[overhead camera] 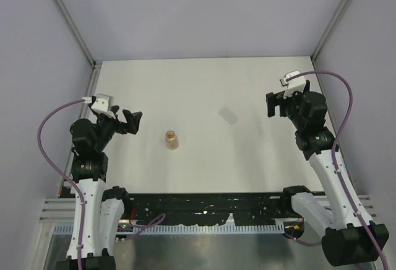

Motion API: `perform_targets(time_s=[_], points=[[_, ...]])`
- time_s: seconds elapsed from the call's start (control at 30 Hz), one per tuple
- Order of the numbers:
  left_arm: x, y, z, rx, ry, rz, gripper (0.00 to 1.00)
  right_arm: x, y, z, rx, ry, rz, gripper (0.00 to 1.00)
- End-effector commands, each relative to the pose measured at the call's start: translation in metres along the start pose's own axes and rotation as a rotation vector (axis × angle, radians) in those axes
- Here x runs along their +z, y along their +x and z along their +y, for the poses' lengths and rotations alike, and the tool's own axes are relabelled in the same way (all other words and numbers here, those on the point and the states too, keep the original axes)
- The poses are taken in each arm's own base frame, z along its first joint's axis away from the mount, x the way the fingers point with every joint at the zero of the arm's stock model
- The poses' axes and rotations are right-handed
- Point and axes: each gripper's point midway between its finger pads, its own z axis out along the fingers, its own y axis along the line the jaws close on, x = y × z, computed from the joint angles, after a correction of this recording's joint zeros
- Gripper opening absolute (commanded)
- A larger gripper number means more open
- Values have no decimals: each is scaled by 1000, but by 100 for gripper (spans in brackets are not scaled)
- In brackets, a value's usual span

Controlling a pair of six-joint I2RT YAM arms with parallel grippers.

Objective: Sort the pills into containers

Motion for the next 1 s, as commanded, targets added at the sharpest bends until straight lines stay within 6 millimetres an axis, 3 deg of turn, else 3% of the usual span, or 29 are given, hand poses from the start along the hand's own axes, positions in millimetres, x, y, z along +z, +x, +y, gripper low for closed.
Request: perform_targets(time_s=[0.0,0.23,0.63,0.8,0.97], points=[[-3,-16,1,50,-4,-43,99,-6,-20,0,-16,-14,-64,95],[-9,-20,2,72,-4,-28,99,-7,-25,5,-19,-43,-75,95],[-11,-20,-19,73,122,15,99,-6,-31,13,-3,-87,-56,95],[-14,-22,-22,124,147,16,99,-2,-38,28,-37,-108,-48,95],[-18,-6,-29,152,189,49,99,13,-26,64,-122,-148,-1,95]])
